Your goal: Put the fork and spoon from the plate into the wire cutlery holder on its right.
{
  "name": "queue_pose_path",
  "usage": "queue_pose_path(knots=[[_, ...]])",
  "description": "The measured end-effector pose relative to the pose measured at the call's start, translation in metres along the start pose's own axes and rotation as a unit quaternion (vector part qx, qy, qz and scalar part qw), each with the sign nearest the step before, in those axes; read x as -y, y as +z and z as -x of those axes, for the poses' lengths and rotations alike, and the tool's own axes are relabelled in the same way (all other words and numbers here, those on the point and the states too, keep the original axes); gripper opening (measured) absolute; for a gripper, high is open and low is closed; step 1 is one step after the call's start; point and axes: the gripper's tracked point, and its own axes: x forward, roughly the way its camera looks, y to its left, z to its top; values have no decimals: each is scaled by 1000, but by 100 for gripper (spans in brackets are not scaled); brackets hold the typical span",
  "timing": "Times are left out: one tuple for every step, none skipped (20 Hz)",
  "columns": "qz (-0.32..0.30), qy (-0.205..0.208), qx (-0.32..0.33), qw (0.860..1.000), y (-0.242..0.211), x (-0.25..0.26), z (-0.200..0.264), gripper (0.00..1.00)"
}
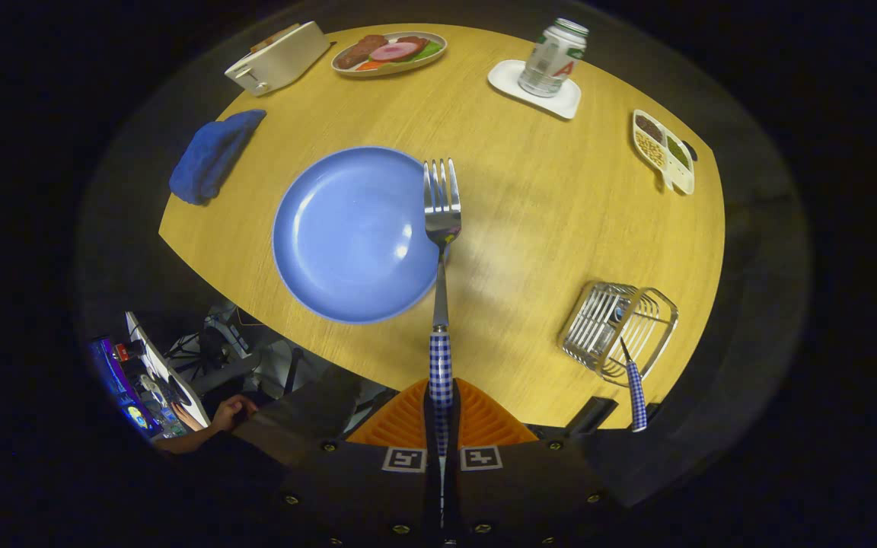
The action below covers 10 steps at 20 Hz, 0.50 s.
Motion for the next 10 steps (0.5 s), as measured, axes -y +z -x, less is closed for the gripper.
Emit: queue_pose_path(knots=[[-7,-1,-7,1000,-10,10,6,2],[-15,-2,-13,1000,-20,19,10,2],[-22,-3,-18,1000,-28,28,14,2],[-30,-3,-25,999,-37,37,16,2],[-37,-4,-30,999,-44,44,19,2],[-45,-4,-32,998,-51,50,20,2],[-52,-6,-34,998,-56,56,23,2],[-57,-7,-37,998,-62,60,25,2],[-63,-4,-39,997,-66,63,27,2],[-68,0,-40,997,-70,64,29,2]])
